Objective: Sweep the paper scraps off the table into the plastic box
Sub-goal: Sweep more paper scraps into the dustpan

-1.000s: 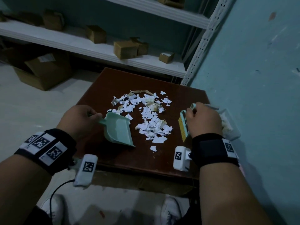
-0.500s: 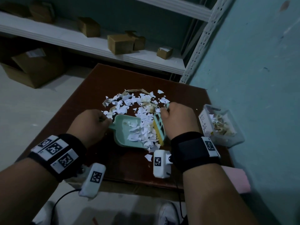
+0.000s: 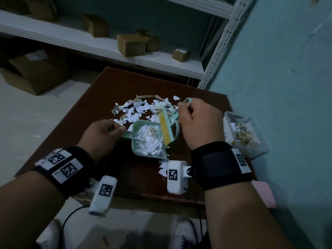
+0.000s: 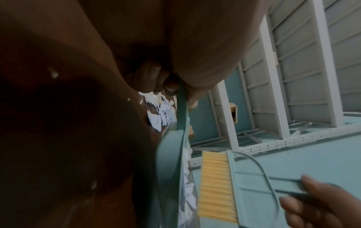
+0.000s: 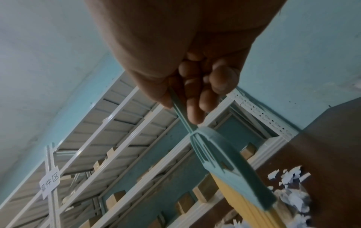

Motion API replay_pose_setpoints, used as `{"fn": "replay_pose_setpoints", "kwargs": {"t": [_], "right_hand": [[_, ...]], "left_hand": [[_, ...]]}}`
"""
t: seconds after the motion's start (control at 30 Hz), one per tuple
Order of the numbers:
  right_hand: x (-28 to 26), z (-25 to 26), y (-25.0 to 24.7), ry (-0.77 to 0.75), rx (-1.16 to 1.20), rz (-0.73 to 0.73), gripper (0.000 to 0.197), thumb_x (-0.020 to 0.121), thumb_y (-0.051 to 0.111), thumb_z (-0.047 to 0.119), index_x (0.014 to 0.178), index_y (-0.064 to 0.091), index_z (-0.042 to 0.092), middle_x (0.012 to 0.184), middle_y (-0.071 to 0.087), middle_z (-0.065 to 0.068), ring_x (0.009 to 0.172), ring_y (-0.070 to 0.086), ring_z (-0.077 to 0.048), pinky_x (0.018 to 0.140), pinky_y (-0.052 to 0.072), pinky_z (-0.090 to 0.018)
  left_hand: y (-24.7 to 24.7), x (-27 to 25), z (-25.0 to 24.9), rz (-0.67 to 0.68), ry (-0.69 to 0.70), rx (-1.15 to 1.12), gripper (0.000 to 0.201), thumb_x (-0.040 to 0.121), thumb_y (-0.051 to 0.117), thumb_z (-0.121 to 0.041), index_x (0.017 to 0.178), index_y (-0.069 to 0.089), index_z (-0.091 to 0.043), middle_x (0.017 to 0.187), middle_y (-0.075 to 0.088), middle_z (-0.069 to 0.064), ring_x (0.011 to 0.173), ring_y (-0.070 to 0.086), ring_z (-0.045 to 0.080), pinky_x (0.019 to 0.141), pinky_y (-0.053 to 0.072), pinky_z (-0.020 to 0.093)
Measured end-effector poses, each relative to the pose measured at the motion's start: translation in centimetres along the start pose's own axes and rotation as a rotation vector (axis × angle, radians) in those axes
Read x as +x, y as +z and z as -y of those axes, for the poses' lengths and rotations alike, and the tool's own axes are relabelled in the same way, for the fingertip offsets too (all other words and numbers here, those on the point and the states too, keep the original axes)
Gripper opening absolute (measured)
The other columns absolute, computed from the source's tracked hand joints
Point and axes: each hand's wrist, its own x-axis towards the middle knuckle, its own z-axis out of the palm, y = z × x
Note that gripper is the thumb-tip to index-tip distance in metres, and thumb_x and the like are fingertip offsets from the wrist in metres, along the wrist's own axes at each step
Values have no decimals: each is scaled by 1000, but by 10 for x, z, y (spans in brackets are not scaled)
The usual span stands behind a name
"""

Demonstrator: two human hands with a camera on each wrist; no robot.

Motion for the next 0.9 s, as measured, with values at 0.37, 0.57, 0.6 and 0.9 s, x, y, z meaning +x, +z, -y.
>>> {"fn": "replay_pose_setpoints", "kwargs": {"t": [0.37,0.57,0.6,0.9], "right_hand": [[-29,-20,-20,106,-238,130,34,99,50,36,71,51,16,62,52,0,63,52,-26,56,35,-33],[-49,-13,-11,121,-351,201,41,101,46,38,65,33,23,59,40,5,54,38,-17,47,18,-30],[-50,-11,-10,123,-338,203,39,102,46,39,68,37,23,60,40,6,54,37,-15,48,20,-31],[-51,14,9,78,-152,223,40,102,48,38,68,45,18,60,48,3,52,43,-12,50,29,-31]], "left_hand": [[-42,-9,16,-1,20,33,24,97,69,-31,81,72,-13,46,61,-11,37,50,-1,47,43,24],[-47,-21,18,80,85,253,20,94,72,-32,80,74,-19,73,72,1,66,64,18,60,47,30],[-45,-22,18,86,92,285,19,94,72,-32,80,74,-20,76,72,1,69,66,18,60,46,30],[-23,-18,17,97,130,338,16,94,73,-35,83,74,-23,82,71,-4,76,67,15,60,46,27]]}}
